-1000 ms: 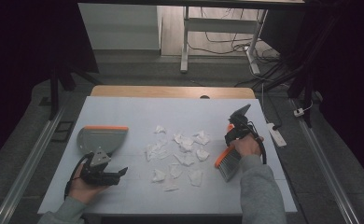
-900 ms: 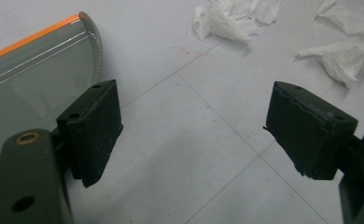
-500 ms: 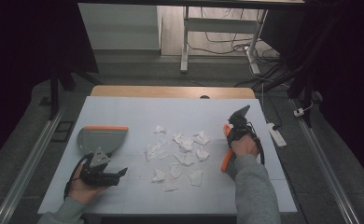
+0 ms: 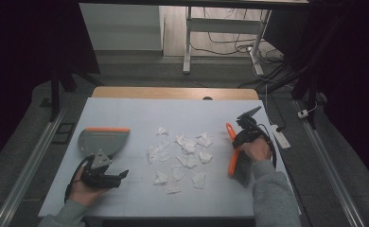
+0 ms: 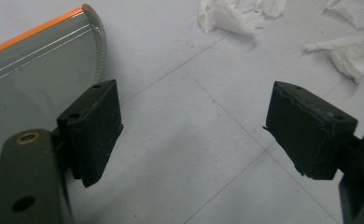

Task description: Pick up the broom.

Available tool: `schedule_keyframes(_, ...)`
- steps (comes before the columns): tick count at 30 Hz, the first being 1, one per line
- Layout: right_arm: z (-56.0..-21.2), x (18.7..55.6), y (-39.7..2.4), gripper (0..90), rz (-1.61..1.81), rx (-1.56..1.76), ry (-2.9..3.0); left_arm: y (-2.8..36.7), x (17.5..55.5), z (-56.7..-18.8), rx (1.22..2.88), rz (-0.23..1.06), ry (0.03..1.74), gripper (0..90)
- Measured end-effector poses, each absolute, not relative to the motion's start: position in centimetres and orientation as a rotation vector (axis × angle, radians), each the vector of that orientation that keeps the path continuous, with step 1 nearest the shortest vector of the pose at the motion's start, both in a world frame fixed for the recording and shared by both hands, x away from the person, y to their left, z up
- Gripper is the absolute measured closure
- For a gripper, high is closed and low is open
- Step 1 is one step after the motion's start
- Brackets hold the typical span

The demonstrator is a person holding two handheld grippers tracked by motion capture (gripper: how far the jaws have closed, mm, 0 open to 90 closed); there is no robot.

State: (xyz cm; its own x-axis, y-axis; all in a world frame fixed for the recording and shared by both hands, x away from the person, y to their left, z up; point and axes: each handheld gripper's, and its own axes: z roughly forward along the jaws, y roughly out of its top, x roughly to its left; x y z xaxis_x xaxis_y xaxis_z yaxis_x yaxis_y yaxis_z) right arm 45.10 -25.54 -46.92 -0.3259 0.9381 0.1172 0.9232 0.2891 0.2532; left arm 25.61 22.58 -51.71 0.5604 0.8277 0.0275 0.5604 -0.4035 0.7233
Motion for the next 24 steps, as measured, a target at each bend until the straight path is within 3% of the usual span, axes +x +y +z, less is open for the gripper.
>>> schedule_keyframes(24,-43.2,40.7,-28.6,70.9,1.252,1.556,2.402,22.7,26.1,-51.9,2.089,0.538,1.149,18.6)
